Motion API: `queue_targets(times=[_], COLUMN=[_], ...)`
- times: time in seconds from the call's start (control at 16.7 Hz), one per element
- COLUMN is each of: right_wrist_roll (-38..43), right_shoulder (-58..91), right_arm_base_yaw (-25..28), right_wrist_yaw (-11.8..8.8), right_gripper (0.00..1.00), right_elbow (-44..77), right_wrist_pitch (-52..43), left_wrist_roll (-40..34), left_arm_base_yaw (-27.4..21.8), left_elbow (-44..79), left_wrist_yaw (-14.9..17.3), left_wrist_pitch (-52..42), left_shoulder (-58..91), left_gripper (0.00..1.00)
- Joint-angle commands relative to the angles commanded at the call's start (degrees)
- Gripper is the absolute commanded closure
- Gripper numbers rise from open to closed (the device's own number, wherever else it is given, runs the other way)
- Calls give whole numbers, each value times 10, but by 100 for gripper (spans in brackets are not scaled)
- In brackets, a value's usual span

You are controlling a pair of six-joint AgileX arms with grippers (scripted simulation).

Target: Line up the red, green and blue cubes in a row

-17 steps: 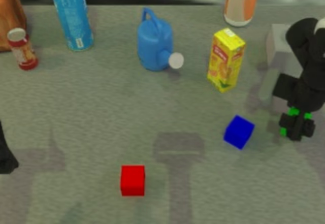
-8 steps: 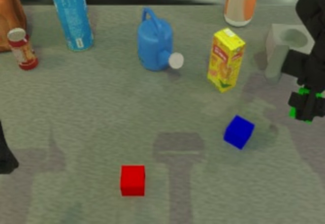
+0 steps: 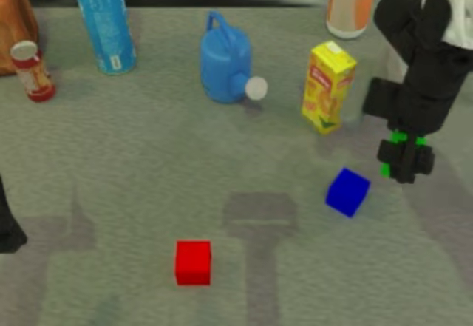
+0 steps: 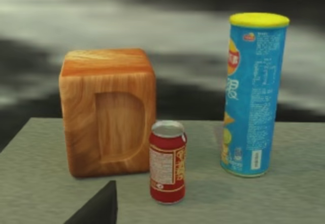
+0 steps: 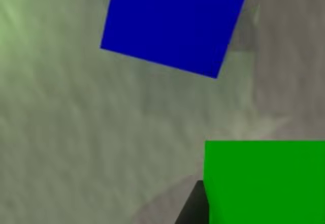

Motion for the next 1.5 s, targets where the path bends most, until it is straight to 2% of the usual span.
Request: queue_targets(times=[0.48, 0.66, 1.08, 1.5], right_wrist_roll=[84, 106, 110, 112], right_shoulder=[20, 21, 23, 66], right_arm_base_yaw=[251, 311, 320, 321], right_wrist_yaw=[-1, -1, -1, 0], right_gripper=[100, 100, 100, 100], right_elbow=[57, 70, 63, -18], right_wrist_pitch=[-40, -47, -38, 89], left_wrist_roll=[0, 0, 0, 0], left_arm_base_yaw=[0, 0, 0, 0], left_elbow=[0, 0, 0, 0], left_wrist_yaw=[0, 0, 0, 0], left_wrist_pitch=[0, 0, 0, 0], left_shoulder=[0, 0, 0, 0], left_gripper=[0, 0, 0, 0])
